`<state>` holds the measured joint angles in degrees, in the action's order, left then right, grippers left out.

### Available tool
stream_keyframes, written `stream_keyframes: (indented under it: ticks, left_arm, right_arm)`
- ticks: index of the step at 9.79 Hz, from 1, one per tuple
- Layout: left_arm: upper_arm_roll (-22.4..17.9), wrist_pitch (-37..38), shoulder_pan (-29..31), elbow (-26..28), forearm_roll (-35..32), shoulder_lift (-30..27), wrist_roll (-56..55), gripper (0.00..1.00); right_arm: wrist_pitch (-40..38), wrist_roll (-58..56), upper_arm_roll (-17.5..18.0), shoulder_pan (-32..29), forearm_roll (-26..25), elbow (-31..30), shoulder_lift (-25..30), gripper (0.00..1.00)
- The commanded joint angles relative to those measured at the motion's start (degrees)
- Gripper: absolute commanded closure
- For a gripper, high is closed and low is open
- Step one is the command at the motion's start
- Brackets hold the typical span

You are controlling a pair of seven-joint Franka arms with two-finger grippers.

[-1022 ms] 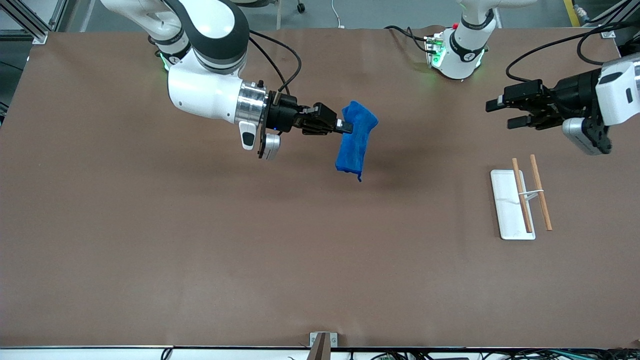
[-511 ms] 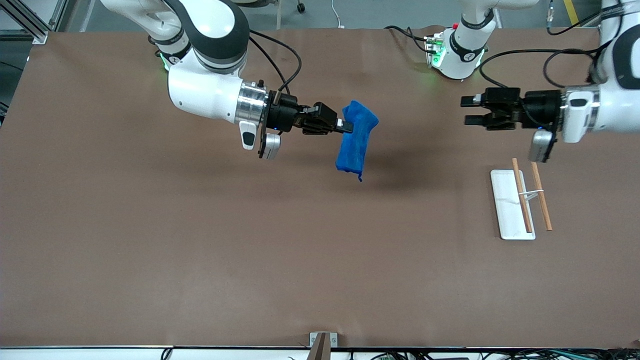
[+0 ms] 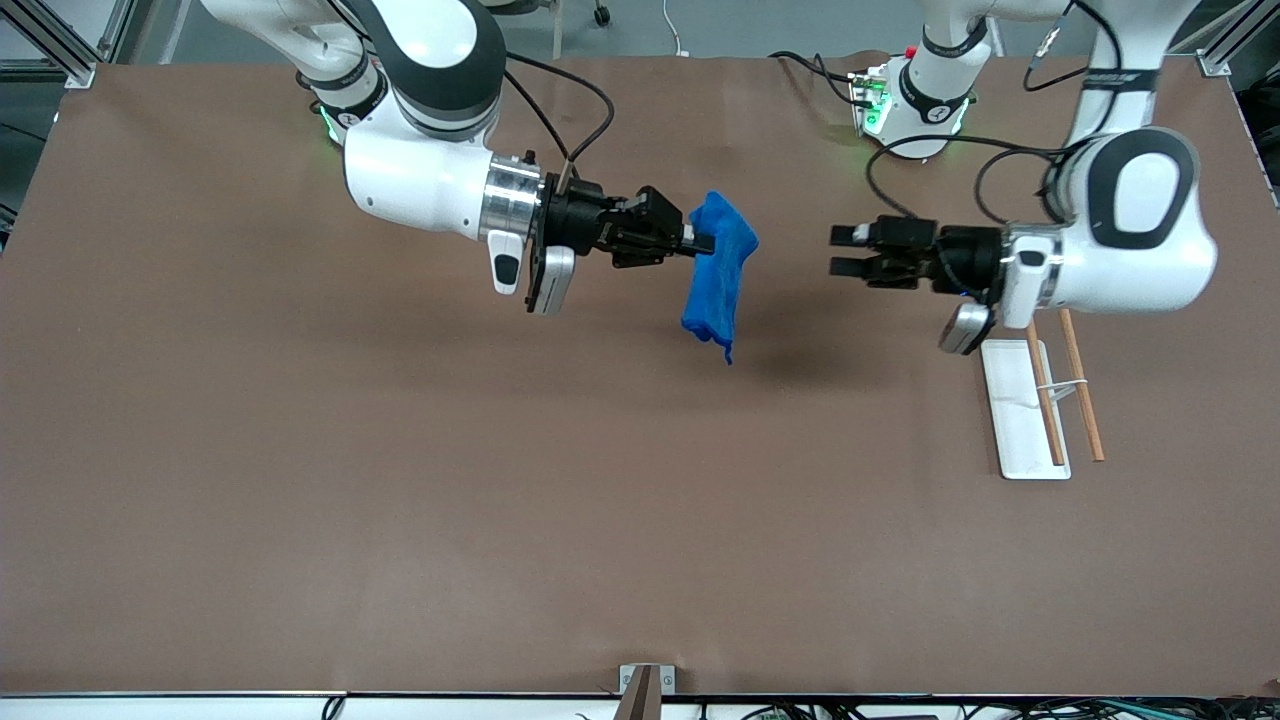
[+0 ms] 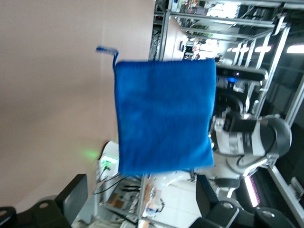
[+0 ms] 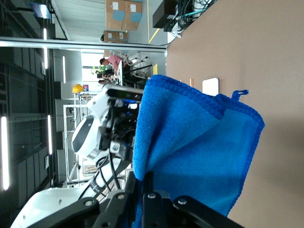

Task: Right arm passes towel to left arm to hang
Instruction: 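Move the left gripper toward the towel held by the right gripper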

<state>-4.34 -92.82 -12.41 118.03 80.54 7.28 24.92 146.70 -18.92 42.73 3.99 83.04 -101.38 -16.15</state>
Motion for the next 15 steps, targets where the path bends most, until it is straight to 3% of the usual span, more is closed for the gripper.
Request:
stream_keyframes:
  ticks: [1,5,10,11,13,14,15]
  left_arm:
    - [2.31,-1.84,0.11,1.06,5.22,3.61,2.15,0.01]
    - [5.56,-2.63,0.11,0.97,5.51,6.78,3.73,0.06]
    - [9.78,-5.7,0.37,1.67,6.82,6.17,2.59,0.07]
    - [10.05,-5.62,0.54,1.5,7.0,6.0,2.5,0.14]
    - [10.05,-5.53,0.81,1.41,7.7,5.73,2.5,0.8]
    - [9.88,-5.53,1.16,1.06,7.7,5.64,2.5,0.99]
    - [9.7,-5.53,1.51,0.62,7.62,5.38,2.5,1.0]
  right_arm:
    - [0.25,-2.62,1.3,-0.65,1.34,0.66,-0.37,1.0]
    - [0.34,-2.71,1.3,-0.56,1.42,0.66,-0.37,1.0]
    - [0.34,-2.62,1.39,-0.65,1.51,0.66,-0.37,1.0]
    - [0.34,-2.62,1.3,-0.65,1.51,0.66,-0.37,1.0]
    - [0.34,-2.62,1.39,-0.56,1.69,0.66,-0.37,1.0]
    - [0.34,-2.62,1.3,-0.56,1.69,0.66,-0.37,1.0]
    - [0.34,-2.62,1.3,-0.56,1.69,0.66,-0.37,1.0]
